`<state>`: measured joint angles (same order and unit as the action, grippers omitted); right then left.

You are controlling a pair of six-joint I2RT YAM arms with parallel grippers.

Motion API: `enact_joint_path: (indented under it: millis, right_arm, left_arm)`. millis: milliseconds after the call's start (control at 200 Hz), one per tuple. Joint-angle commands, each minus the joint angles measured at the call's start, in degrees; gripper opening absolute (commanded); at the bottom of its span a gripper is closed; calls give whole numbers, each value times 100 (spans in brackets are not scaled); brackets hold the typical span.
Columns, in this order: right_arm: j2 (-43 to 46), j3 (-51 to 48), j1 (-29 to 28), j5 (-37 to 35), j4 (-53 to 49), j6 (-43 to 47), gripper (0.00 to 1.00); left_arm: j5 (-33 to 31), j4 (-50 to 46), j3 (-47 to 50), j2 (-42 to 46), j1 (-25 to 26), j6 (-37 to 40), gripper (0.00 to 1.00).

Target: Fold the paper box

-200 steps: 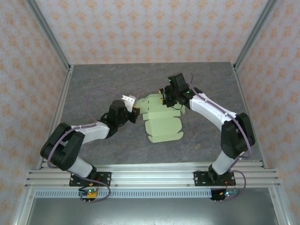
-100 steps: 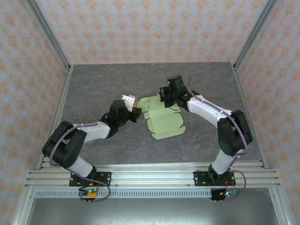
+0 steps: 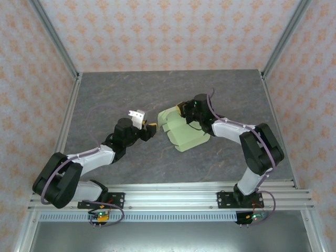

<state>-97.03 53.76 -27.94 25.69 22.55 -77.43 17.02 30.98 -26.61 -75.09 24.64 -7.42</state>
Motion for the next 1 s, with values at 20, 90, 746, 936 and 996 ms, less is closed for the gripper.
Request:
enact_joint_path:
  millis: [20,90,746,936,996]
  right_arm:
    - [178,-273,9,371,1024,479,9]
    - [53,-419,20,542,1471,433,8]
    - [-292,-813,13,899,2304,1080,8]
    - [-568,-947,9,972,2790,981,8]
    - [-624,-948,26,923,2789,887,8]
  left_arm:
    - [-229,-5,234,108,-122,90,59]
    - [-193,-143,164,44,-129,264,59]
    - [455,161,-1093,-1715,87,899,54]
    - [355,328,-1270,-2086,258,758,54]
    - [223,379,-1335,-2180,290,727,53]
